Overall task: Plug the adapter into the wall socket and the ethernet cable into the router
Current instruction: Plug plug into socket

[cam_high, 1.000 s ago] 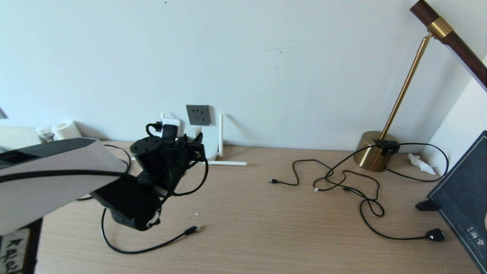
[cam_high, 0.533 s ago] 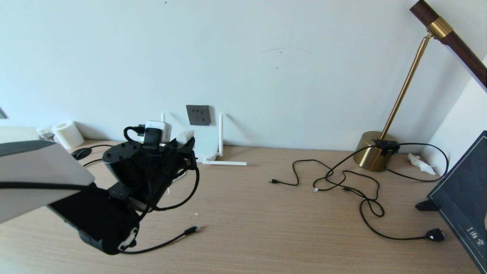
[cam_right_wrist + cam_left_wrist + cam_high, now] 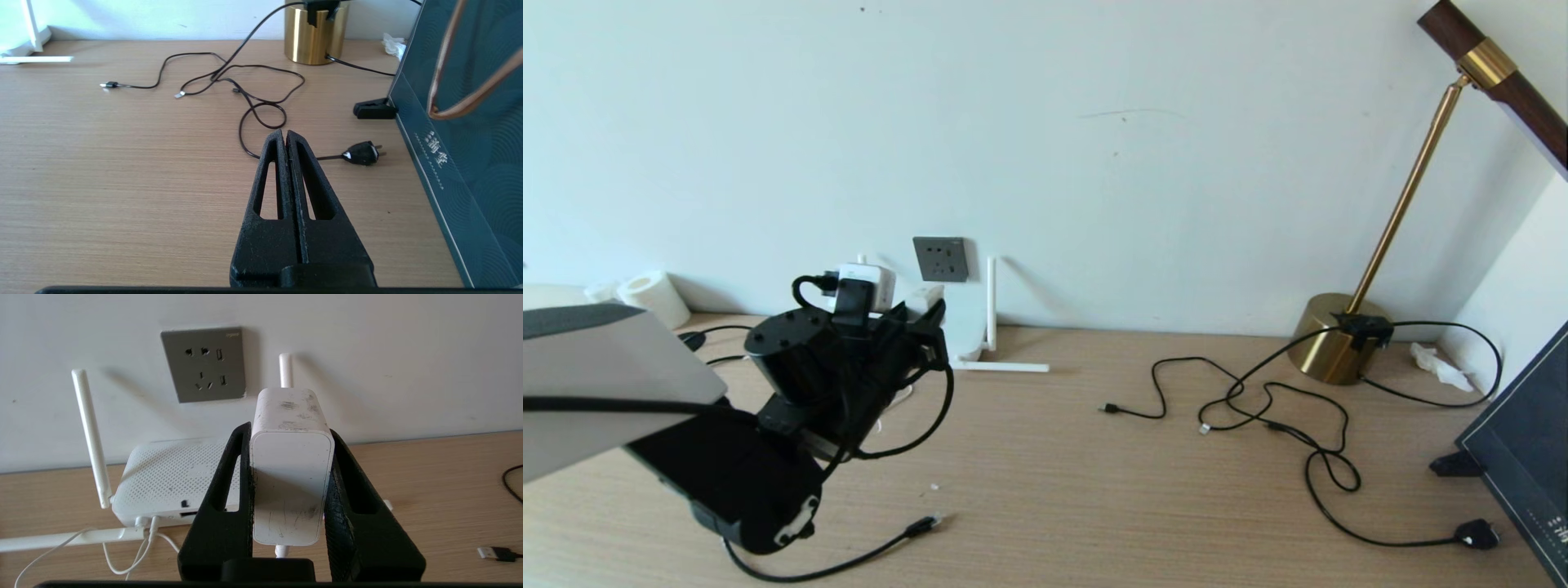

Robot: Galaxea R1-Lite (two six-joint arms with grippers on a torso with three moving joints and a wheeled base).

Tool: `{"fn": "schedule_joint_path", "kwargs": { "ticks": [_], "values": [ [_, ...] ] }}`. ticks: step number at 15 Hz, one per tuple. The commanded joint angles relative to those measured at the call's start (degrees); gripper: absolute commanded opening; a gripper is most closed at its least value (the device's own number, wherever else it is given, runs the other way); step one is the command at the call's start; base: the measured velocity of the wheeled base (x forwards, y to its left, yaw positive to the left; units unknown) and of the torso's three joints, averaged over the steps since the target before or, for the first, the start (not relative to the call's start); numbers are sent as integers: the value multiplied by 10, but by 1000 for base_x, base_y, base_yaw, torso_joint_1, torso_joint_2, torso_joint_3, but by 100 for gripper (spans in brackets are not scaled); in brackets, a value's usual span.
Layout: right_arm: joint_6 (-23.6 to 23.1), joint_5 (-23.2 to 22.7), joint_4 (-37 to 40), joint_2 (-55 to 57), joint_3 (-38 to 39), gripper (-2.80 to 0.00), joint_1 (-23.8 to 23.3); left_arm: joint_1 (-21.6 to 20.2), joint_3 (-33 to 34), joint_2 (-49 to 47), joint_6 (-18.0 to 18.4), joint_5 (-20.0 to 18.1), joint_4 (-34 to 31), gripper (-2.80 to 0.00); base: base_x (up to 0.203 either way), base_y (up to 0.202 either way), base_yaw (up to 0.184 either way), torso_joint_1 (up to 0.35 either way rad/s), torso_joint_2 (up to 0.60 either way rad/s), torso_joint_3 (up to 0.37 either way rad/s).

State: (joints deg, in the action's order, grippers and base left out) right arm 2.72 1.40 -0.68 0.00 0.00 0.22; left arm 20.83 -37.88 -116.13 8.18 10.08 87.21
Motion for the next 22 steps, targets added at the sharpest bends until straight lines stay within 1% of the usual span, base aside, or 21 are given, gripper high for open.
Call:
{"fn": "schedule_joint_path", "kwargs": {
  "ticks": [1,4,7,9,11,13,16,22],
  "values": [
    [0,0,0,1,0,-280,0,-2,0,-3,-1,2,5,-280,0,0,0,0,0,0],
    [0,0,0,1,0,-280,0,-14,-25,-25,-9,2,5,-280,0,0,0,0,0,0],
    [0,0,0,1,0,-280,0,-52,-79,-80,-19,-5,5,-280,0,0,0,0,0,0],
    [0,0,0,1,0,-280,0,-77,-125,-123,-19,-37,5,-280,0,0,0,0,0,0],
    [0,0,0,1,0,-280,0,-93,-188,-165,-18,-52,5,-280,0,0,0,0,0,0],
    [0,0,0,1,0,-280,0,-99,-258,-206,-17,-53,5,-280,0,0,0,0,0,0],
    [0,0,0,1,0,-280,0,-101,-353,-260,-17,-38,5,-280,0,0,0,0,0,0],
    [0,0,0,1,0,-280,0,-99,-452,-317,-17,-33,5,-280,0,0,0,0,0,0]
  ]
}}
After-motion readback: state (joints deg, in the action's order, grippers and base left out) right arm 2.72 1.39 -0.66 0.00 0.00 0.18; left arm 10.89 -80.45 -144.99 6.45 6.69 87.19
